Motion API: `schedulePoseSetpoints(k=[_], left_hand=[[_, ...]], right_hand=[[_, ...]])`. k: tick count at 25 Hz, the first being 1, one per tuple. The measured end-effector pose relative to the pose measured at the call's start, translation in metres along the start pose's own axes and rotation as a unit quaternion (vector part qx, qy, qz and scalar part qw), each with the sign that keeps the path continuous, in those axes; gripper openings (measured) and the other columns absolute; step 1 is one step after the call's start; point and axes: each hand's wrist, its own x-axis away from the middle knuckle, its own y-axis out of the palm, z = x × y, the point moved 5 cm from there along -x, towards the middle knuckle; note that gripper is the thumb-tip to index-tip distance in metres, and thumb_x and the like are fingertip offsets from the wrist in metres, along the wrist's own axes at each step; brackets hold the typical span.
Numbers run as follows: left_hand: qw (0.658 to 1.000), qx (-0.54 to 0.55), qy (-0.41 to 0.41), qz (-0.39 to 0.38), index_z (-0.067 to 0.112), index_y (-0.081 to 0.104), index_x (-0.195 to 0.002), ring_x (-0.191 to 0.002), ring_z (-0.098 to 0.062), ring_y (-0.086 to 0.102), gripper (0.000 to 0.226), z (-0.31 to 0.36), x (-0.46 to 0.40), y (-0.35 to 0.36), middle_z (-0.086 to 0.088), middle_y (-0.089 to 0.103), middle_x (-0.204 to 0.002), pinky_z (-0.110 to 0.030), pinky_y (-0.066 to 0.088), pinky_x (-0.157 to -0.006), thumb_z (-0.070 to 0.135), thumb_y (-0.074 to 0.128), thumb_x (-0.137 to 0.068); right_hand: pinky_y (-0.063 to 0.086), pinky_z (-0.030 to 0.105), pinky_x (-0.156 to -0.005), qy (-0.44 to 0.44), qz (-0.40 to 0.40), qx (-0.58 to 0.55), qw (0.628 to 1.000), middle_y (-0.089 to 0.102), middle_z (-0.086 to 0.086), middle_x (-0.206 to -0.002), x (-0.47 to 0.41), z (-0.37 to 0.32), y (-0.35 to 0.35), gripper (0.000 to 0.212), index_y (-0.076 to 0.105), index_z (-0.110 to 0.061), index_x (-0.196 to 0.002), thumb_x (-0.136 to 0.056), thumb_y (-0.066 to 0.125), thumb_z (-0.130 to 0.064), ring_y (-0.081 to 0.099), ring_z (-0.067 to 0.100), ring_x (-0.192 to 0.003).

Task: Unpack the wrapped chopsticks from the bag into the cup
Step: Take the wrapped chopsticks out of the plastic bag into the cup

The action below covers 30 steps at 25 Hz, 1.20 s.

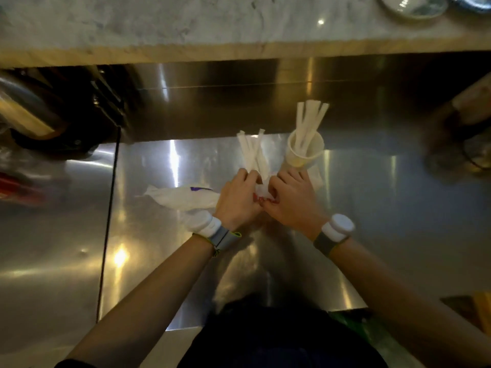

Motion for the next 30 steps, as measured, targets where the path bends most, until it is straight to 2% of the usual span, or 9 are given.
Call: schedulePoseSetpoints(k=[3,7,10,13,15,18,24,27,30], left_hand=[[0.999,0.006,0.028,-0.036,0.019,0.053,-0.114,-0.093,-0.028,0.058,0.036,0.031,0.007,0.045,-0.008,0.053,-0.11,-0.04,0.051,-0.081,0.034,0.063,-0.083],[0.994,-0.051,0.061,-0.081,0.025,0.054,-0.127,-0.114,-0.026,0.053,0.042,0.061,0.012,0.089,-0.007,0.053,-0.128,-0.037,0.042,-0.099,0.04,0.058,-0.088],[0.987,-0.078,0.063,-0.122,0.031,0.051,-0.133,-0.129,-0.021,0.043,0.056,0.066,0.01,0.094,-0.002,0.047,-0.141,-0.039,0.029,-0.11,0.052,0.059,-0.082],[0.999,0.019,-0.001,-0.04,0.02,0.062,-0.121,-0.116,-0.022,0.051,0.046,0.068,0.007,0.077,-0.006,0.057,-0.127,-0.041,0.042,-0.102,0.051,0.052,-0.089],[0.999,-0.017,-0.049,-0.012,0.014,0.063,-0.115,-0.11,-0.024,0.054,0.046,0.074,0.007,0.075,-0.008,0.059,-0.118,-0.042,0.047,-0.094,0.051,0.052,-0.09],[0.991,-0.078,-0.099,-0.054,0.01,0.061,-0.113,-0.113,-0.027,0.054,0.05,0.085,0.003,0.083,-0.01,0.057,-0.118,-0.042,0.048,-0.093,0.053,0.054,-0.089],[0.983,-0.093,-0.127,-0.096,0.007,0.062,-0.106,-0.103,-0.026,0.062,0.022,0.08,0.002,0.089,-0.011,0.066,-0.111,-0.035,0.05,-0.088,0.02,0.057,-0.088],[0.986,-0.023,-0.136,-0.09,0.002,0.059,-0.105,-0.098,-0.03,0.063,0.023,0.075,0.008,0.082,-0.016,0.066,-0.107,-0.04,0.053,-0.088,0.019,0.055,-0.09],[0.975,0.058,-0.21,-0.037,0.001,0.055,-0.104,-0.098,-0.03,0.064,0.021,0.059,0.019,0.071,-0.017,0.066,-0.108,-0.039,0.054,-0.085,0.018,0.054,-0.091]], right_hand=[[0.035,0.03,-0.073,0.075,-0.008,-0.012,0.997,0.058,0.002,-0.076,0.047,0.041,0.001,0.034,0.054,-0.016,-0.069,-0.075,0.072,-0.044,0.045,0.019,-0.073],[0.042,0.039,-0.084,0.126,-0.076,-0.01,0.989,0.064,0.004,-0.089,0.091,0.081,0.004,0.029,0.063,-0.017,-0.08,-0.077,0.068,-0.045,0.052,0.024,-0.086],[0.037,0.035,-0.084,0.144,-0.032,-0.07,0.987,0.065,0.001,-0.088,0.105,0.102,-0.008,0.03,0.068,-0.017,-0.085,-0.08,0.065,-0.047,0.052,0.021,-0.086],[0.037,0.038,-0.086,0.147,0.012,-0.089,0.985,0.067,0.002,-0.095,0.1,0.118,-0.021,0.027,0.07,-0.017,-0.095,-0.081,0.062,-0.038,0.054,0.022,-0.092],[0.036,0.042,-0.096,0.118,-0.041,-0.076,0.989,0.066,0.002,-0.115,0.094,0.118,-0.015,0.036,0.067,-0.019,-0.112,-0.079,0.065,-0.034,0.053,0.026,-0.109],[0.027,0.04,-0.105,0.098,-0.137,-0.053,0.984,0.058,-0.004,-0.133,0.086,0.116,0.002,0.046,0.06,-0.026,-0.125,-0.081,0.066,-0.038,0.045,0.023,-0.126],[0.043,0.037,-0.081,0.144,-0.133,-0.067,0.978,0.074,0.005,-0.091,0.081,0.123,0.008,0.016,0.073,-0.018,-0.093,-0.088,0.058,-0.024,0.06,0.025,-0.089],[0.046,0.04,-0.074,0.188,-0.099,-0.101,0.972,0.069,0.011,-0.091,0.089,0.132,0.004,0.012,0.066,-0.008,-0.09,-0.089,0.055,-0.013,0.058,0.029,-0.086],[0.047,0.045,-0.078,0.273,-0.069,-0.111,0.953,0.065,0.018,-0.097,0.096,0.149,-0.002,0.01,0.059,-0.003,-0.095,-0.09,0.052,-0.007,0.058,0.035,-0.089]])
